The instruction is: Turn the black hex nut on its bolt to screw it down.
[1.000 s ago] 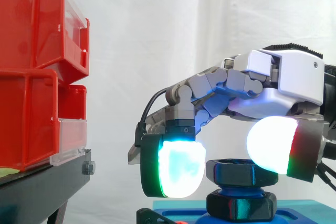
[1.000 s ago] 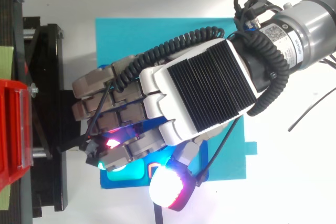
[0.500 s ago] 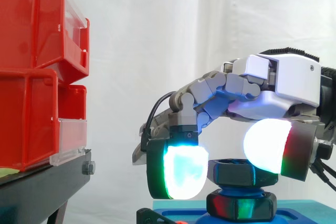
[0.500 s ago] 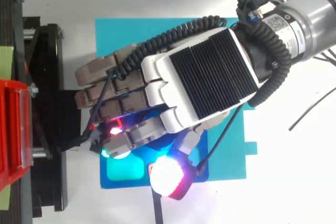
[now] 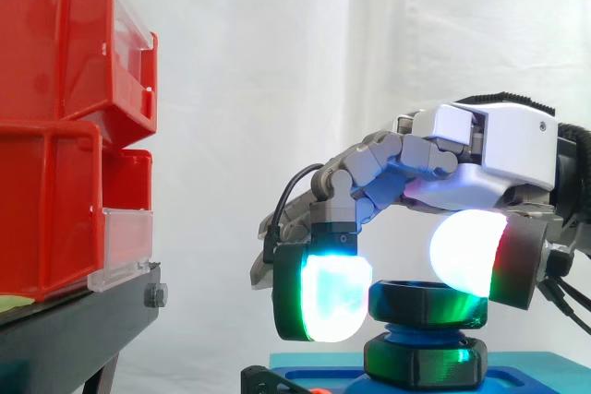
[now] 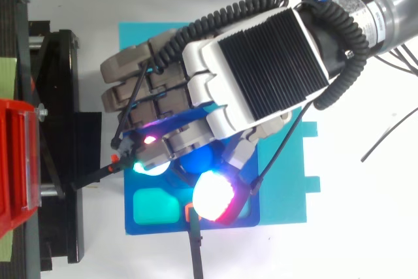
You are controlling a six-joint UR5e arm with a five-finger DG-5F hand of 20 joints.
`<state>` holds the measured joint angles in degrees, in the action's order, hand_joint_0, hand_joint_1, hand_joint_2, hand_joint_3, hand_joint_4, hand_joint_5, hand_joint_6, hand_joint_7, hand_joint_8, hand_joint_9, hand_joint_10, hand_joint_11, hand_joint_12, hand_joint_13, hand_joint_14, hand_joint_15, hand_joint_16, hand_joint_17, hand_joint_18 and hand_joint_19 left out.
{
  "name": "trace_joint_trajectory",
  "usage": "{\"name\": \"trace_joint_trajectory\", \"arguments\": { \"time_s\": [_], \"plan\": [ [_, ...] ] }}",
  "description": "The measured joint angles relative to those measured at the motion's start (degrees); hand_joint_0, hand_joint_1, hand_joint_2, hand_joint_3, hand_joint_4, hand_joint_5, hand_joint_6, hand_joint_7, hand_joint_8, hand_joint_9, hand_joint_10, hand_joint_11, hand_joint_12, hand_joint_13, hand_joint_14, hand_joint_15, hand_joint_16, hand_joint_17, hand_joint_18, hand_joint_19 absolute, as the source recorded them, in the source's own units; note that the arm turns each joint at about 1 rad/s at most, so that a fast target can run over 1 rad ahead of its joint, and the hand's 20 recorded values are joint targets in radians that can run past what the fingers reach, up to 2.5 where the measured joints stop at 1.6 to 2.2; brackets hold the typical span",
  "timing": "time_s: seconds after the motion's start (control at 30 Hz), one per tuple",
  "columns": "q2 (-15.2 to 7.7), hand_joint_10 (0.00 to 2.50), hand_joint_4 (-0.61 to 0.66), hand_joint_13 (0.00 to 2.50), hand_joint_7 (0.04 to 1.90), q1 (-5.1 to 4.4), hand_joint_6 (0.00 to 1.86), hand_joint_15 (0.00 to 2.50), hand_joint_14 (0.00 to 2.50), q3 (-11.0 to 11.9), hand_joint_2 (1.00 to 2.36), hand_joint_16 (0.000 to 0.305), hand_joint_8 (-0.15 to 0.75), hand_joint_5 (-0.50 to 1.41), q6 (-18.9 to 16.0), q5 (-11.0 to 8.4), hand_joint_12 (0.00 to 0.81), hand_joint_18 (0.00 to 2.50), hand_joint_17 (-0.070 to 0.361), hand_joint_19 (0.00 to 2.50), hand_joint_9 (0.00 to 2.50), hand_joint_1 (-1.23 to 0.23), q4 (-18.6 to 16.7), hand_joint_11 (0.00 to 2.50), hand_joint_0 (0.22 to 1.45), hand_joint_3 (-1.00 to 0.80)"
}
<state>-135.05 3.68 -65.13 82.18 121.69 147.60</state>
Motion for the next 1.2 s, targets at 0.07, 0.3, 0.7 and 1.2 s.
{"name": "trace_joint_trajectory", "arguments": {
  "time_s": [0.07,0.3,0.7,1.2],
  "plan": [
    [0.0,0.01,0.07,0.72,0.95,0.38,0.85,0.37,0.01,0.0,1.0,0.03,0.163,-0.11,0.0,0.46,0.244,0.46,0.068,0.32,0.85,-0.34,-0.1,0.35,0.48,-0.5],
    [0.0,0.01,0.08,0.71,0.93,1.62,0.83,0.37,0.01,0.0,1.0,0.03,0.167,-0.11,0.0,1.71,0.246,0.45,0.068,0.32,0.86,-0.32,-0.3,0.35,0.47,-0.5],
    [0.0,0.01,0.09,0.71,0.94,3.81,0.8,0.36,0.01,-0.1,1.0,0.031,0.166,-0.1,0.0,3.93,0.245,0.45,0.069,0.32,0.85,-0.32,-0.2,0.35,0.47,-0.5],
    [0.0,0.01,0.13,0.7,1.18,4.06,0.5,0.36,0.01,-0.1,1.0,0.033,0.166,-0.08,-2.1,5.07,0.253,0.43,0.073,0.32,0.84,-0.31,-4.3,0.34,0.46,-0.5]
  ]
}}
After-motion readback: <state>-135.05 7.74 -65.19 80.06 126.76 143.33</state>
